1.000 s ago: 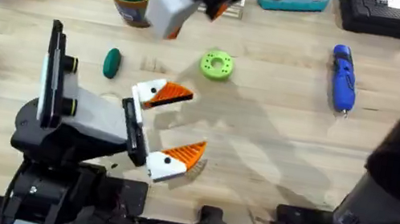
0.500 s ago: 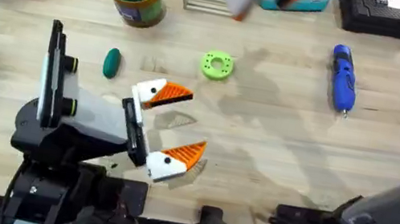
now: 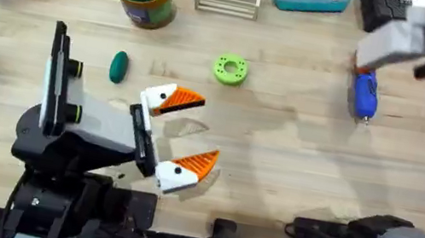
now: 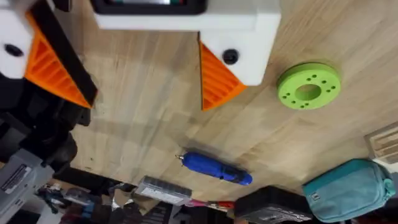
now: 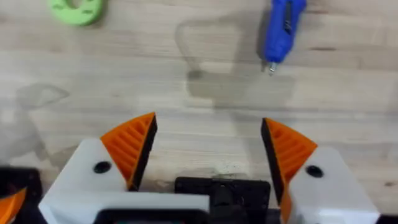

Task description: Pick up the gripper from the table and insert it into the empty holder that is missing its gripper. Then pick up a screw, insert it into the mounting hole, and use the screwdriver to tighten it. Finally, clean up the table by picking up the vegetable and placing it into the bucket.

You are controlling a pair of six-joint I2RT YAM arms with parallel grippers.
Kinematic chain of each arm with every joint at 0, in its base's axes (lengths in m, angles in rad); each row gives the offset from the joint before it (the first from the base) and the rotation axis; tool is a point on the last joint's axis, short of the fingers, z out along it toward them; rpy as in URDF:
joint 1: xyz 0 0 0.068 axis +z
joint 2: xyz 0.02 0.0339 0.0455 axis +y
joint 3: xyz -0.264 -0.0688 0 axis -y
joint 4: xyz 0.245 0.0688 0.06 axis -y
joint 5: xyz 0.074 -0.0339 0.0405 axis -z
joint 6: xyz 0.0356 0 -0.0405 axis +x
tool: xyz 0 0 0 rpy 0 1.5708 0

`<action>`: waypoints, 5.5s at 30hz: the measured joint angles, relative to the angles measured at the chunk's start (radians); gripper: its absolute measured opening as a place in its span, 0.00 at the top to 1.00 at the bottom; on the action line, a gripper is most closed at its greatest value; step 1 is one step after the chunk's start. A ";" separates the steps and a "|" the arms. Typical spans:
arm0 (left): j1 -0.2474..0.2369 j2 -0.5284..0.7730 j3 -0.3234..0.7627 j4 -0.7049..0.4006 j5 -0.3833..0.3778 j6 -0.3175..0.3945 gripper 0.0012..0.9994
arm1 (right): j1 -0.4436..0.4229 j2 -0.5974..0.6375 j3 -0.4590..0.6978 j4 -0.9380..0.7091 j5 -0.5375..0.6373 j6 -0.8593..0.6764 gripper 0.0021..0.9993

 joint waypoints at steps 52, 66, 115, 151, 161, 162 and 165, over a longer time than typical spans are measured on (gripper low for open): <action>0.000 0.000 0.000 0.000 0.000 0.000 0.01 | -0.481 0.626 -0.169 0.623 -0.070 -0.370 0.03; 0.000 0.000 0.000 0.000 0.000 0.000 0.01 | -0.467 0.716 -0.148 0.634 -0.035 -0.371 0.01; 0.000 0.000 0.000 0.000 0.000 0.000 0.01 | -0.465 0.735 -0.130 0.651 -0.030 -0.327 0.98; 0.000 0.000 0.000 0.000 0.000 0.005 1.00 | -0.257 0.132 -0.139 0.472 -0.178 -0.263 0.99; 0.000 0.000 0.000 0.000 0.000 0.005 1.00 | -0.214 -0.074 -0.141 0.434 -0.234 -0.266 0.99; 0.000 0.000 0.000 0.000 0.000 0.005 1.00 | -0.212 -0.094 -0.147 0.439 -0.243 -0.266 0.99; 0.000 0.000 0.000 0.000 0.000 0.005 1.00 | -0.206 -0.167 -0.211 0.508 -0.298 -0.266 0.99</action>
